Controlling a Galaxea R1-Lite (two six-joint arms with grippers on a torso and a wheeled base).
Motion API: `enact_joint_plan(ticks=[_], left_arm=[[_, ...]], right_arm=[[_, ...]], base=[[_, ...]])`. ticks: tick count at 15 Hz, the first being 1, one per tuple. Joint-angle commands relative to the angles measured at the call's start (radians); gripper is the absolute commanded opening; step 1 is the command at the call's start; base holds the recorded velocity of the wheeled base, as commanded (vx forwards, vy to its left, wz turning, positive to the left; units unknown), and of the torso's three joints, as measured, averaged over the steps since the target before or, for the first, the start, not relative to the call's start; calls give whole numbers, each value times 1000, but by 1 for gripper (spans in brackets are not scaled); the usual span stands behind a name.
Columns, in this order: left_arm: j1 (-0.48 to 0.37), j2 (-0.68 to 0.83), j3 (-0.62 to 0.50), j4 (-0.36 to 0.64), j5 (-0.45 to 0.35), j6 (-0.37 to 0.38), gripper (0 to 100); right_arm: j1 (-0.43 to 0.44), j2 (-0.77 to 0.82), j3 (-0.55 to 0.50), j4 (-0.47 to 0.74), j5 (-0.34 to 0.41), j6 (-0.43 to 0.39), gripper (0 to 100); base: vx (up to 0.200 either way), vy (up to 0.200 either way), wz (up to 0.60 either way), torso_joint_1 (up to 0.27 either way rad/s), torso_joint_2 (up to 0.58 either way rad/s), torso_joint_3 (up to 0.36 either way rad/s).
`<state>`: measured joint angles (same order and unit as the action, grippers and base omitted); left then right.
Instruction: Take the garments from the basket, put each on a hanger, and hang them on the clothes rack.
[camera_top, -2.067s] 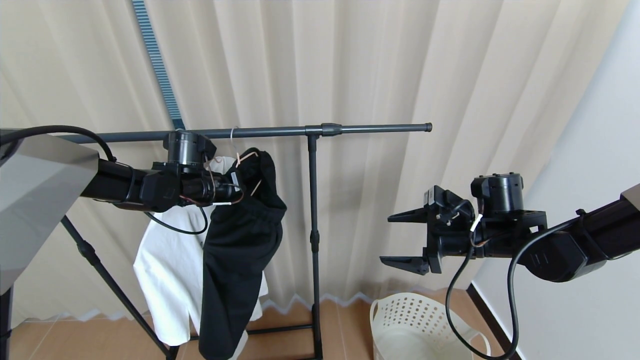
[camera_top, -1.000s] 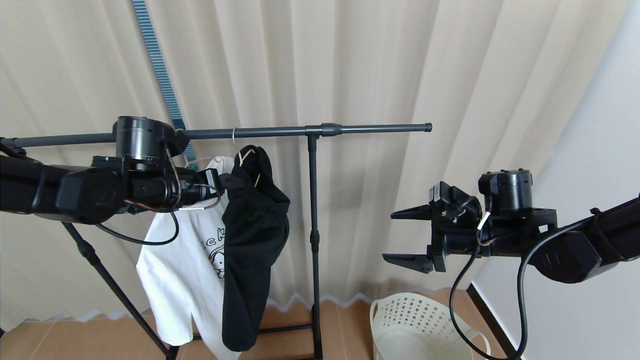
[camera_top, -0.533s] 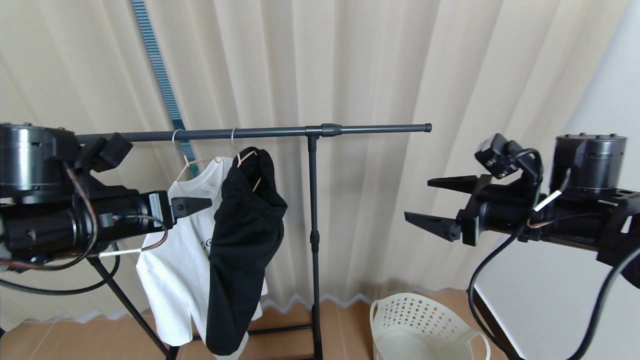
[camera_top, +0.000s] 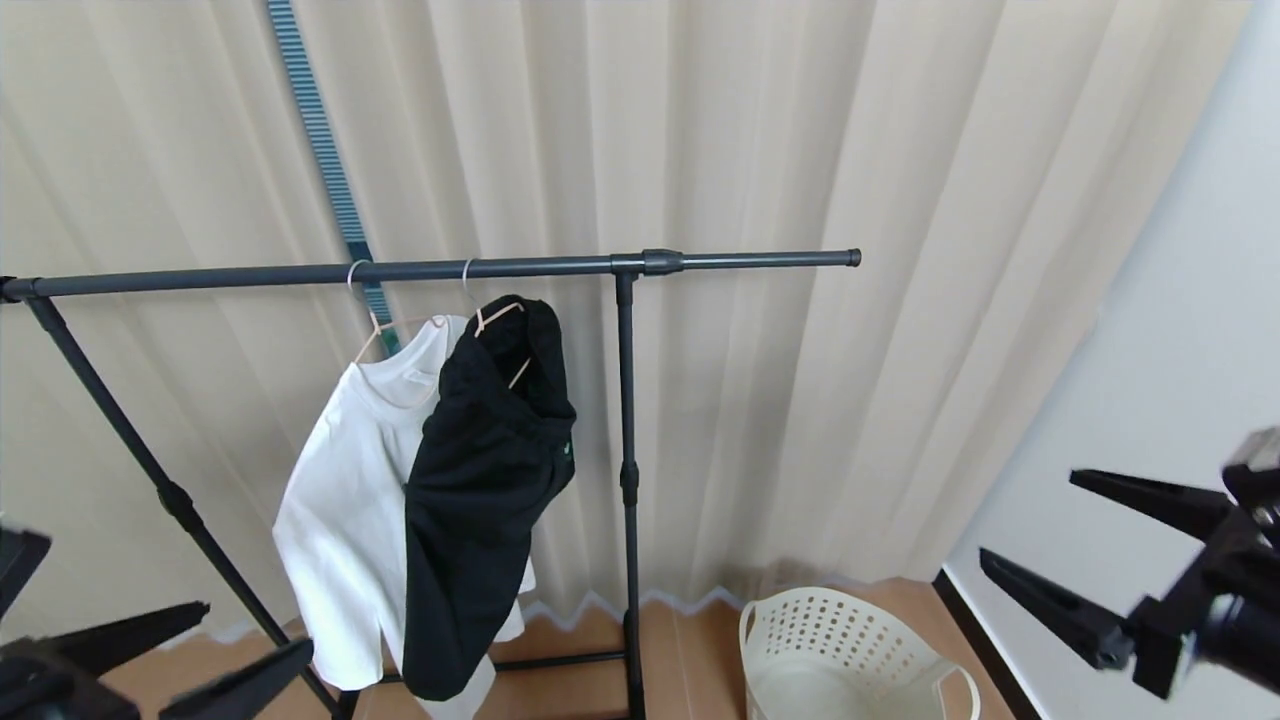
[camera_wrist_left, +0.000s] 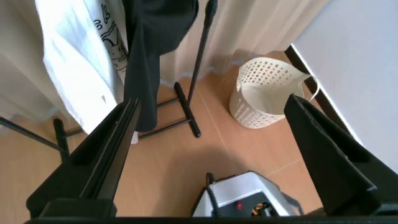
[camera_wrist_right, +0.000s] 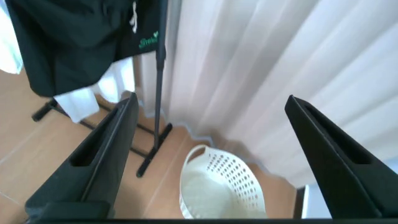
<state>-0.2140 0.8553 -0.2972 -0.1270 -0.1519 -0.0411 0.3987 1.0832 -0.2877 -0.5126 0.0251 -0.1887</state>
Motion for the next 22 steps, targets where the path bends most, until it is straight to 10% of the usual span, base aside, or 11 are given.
enact_joint_plan(ticks=[1,4,8,16,18,22], left_arm=[[-30,-404,155,172,0,101,100],[-19,-679,145,418,2,191,100],[309,-746,128,438,-17,227,100],[266,-753,297,118,-49,107,100],[150,-777,297,118,-48,109,100],[209,-855,297,119,-20,112,100]], right_arm=[[37,-302,234,43,-50,0,100],[37,-460,288,197,-47,2,100],[0,-709,285,448,-47,6,100],[-431,-1023,266,532,-42,34,100],[-428,-1026,268,528,-47,54,100],[-400,-1083,269,520,-14,80,100]], base=[[0,0,0,0,0,0],[0,0,0,0,0,0],[0,0,0,0,0,0],[0,0,0,0,0,0],[0,0,0,0,0,0],[0,0,0,0,0,0]])
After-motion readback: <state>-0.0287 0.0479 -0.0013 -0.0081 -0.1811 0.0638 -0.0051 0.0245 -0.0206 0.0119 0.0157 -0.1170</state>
